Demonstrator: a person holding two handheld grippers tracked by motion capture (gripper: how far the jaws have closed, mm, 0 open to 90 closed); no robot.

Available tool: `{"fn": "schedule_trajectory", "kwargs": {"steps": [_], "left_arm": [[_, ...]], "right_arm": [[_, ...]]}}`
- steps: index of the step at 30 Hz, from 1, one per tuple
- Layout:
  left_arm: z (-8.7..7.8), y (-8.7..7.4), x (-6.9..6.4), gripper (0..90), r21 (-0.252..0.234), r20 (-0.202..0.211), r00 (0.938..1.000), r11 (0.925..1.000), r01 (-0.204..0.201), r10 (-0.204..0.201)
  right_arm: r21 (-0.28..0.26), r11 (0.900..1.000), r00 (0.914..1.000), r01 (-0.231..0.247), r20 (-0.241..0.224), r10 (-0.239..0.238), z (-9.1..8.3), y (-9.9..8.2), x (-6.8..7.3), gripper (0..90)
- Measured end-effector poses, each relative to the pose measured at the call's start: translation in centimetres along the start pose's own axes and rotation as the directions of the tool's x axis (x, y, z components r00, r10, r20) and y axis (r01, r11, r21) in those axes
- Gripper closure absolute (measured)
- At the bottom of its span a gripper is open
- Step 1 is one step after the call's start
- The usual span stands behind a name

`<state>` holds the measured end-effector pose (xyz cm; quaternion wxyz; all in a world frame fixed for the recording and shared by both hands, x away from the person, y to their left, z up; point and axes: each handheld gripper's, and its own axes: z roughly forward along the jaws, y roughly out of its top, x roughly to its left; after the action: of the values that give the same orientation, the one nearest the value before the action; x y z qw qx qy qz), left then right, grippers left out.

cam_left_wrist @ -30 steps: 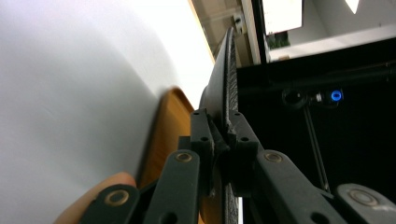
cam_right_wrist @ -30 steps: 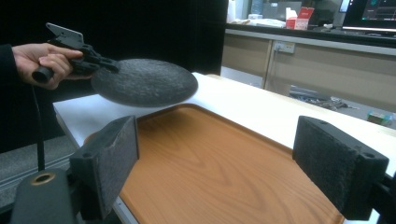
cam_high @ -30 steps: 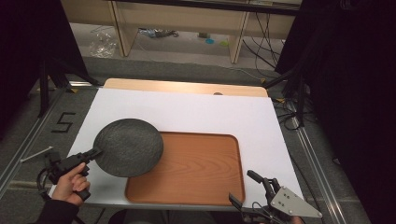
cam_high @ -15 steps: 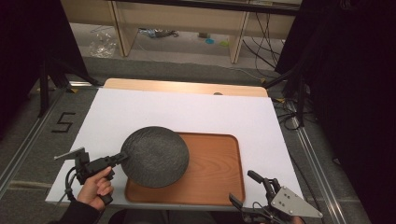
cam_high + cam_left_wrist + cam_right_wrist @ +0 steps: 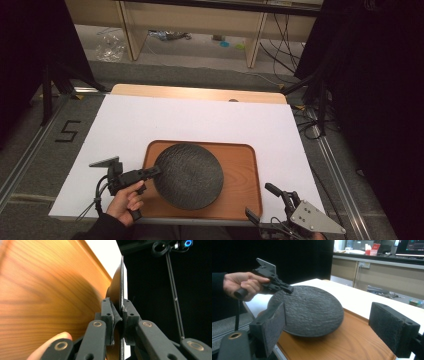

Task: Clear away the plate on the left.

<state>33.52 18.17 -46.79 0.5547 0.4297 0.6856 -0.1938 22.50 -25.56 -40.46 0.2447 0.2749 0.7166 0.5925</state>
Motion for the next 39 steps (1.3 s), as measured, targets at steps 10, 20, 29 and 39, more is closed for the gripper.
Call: {"fn": "schedule_trajectory", "kwargs": {"steps": [10,20,29,39], "left_arm": [[3.0,-1.2,-0.4,80.5,0.081,-0.045,0.9986,0.9964,-0.026,0.029],[3.3,-1.4,-0.2,83.0,0.117,-0.081,0.9933,0.9904,-0.073,0.083],[3.5,-2.3,-0.2,86.0,0.166,-0.119,0.9815,0.9776,-0.130,0.150],[3.0,-3.3,0.2,83.1,0.207,-0.164,0.9689,0.9668,-0.149,0.185]], "right_arm": [[-0.008,0.9999,1.0000,-0.006,0.004,0.006,-0.1,0.0,0.1,15.6],[-0.018,0.9998,1.0000,0.000,0.008,0.001,0.0,0.1,0.1,15.6],[-0.005,1.0000,1.0000,0.001,-0.005,-0.001,-0.1,0.0,0.0,15.6],[-0.004,1.0000,1.0000,0.007,0.003,-0.007,0.0,-0.1,0.0,15.7]]}}
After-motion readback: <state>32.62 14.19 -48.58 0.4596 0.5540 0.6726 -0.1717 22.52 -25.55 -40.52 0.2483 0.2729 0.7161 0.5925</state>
